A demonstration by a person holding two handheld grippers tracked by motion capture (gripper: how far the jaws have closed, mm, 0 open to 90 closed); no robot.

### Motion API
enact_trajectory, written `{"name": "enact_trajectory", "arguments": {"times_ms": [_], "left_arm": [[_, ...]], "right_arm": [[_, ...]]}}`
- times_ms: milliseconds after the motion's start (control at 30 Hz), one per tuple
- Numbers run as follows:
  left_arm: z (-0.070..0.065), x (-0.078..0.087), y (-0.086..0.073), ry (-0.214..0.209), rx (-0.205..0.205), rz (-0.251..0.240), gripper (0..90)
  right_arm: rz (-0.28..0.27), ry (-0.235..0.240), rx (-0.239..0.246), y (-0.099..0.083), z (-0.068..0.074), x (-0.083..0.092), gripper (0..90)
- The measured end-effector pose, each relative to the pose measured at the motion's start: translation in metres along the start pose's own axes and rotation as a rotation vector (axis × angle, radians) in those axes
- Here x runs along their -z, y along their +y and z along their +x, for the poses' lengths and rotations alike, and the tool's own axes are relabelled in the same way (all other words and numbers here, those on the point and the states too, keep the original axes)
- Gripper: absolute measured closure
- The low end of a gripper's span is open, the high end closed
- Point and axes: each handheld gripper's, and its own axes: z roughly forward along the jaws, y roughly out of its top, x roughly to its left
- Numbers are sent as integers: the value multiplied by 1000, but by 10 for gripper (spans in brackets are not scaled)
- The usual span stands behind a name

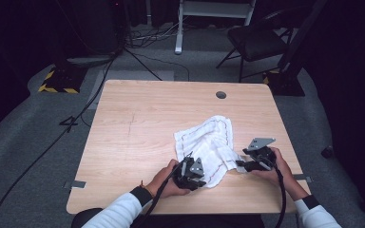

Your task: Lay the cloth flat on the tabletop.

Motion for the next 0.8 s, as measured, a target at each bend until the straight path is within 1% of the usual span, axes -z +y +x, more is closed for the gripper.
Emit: {"name": "enact_trajectory", "arguments": {"times_ms": [33, 67, 100, 133, 167, 200, 233, 267, 333, 367, 400, 467, 500, 533, 567, 633, 667, 700, 733, 767, 800], "left_arm": [[0, 3, -3, 0, -8, 7, 751], [0, 3, -3, 0, -8, 7, 775], [1, 9, -9, 2, -16, 20, 792], [0, 12, -12, 5, -12, 20, 805], [0, 12, -12, 5, -12, 20, 811], [1, 20, -21, 8, -12, 23, 813], [1, 20, -21, 8, -12, 23, 815], [1, 23, -26, 1, -15, 22, 817], [2, 33, -40, -14, -5, 12, 817], [3, 36, -43, -13, 5, 10, 817], [3, 39, -46, -11, 7, 11, 817], [3, 40, -48, -9, 9, 9, 816], [2, 43, -52, -14, 16, 8, 813], [2, 44, -53, -21, 14, 13, 809], [2, 44, -53, -21, 14, 13, 804], [1, 46, -55, -24, 18, 11, 798], [-1, 47, -57, -25, 26, 9, 787], [-1, 47, -57, -25, 26, 9, 777], [-3, 48, -59, -23, 35, 10, 770], [-3, 48, -60, -25, 36, 4, 770], [-5, 50, -61, -27, 46, 4, 758]], "right_arm": [[-13, -1, -6, -2, 1, 1, 412], [-13, -1, -6, -2, 1, 1, 412], [-14, -1, -17, -6, 2, 3, 409], [-14, -7, -15, -8, 3, 5, 410], [-14, -6, -15, -9, 3, 6, 410], [-15, -5, -23, -12, 5, 8, 408], [-16, -3, -22, -15, 5, 10, 407], [-15, 0, -28, -17, 7, 12, 407], [-13, 13, -27, -22, 9, 16, 396], [-11, 13, -20, -25, 11, 19, 386], [-10, 22, -25, -27, 14, 21, 370], [-10, 47, -24, -32, 20, 26, 366], [-8, 51, -30, -35, 23, 28, 366], [-11, 57, -32, -38, 26, 30, 366], [-11, 57, -32, -38, 26, 30, 366], [-16, 72, -39, -42, 33, 33, 366], [-17, 78, -37, -44, 41, 36, 366], [-17, 75, -30, -45, 44, 37, 365], [-18, 73, -27, -46, 47, 38, 357], [-18, 73, -27, -46, 47, 38, 357], [-17, 76, -28, -46, 50, 39, 350]]}}
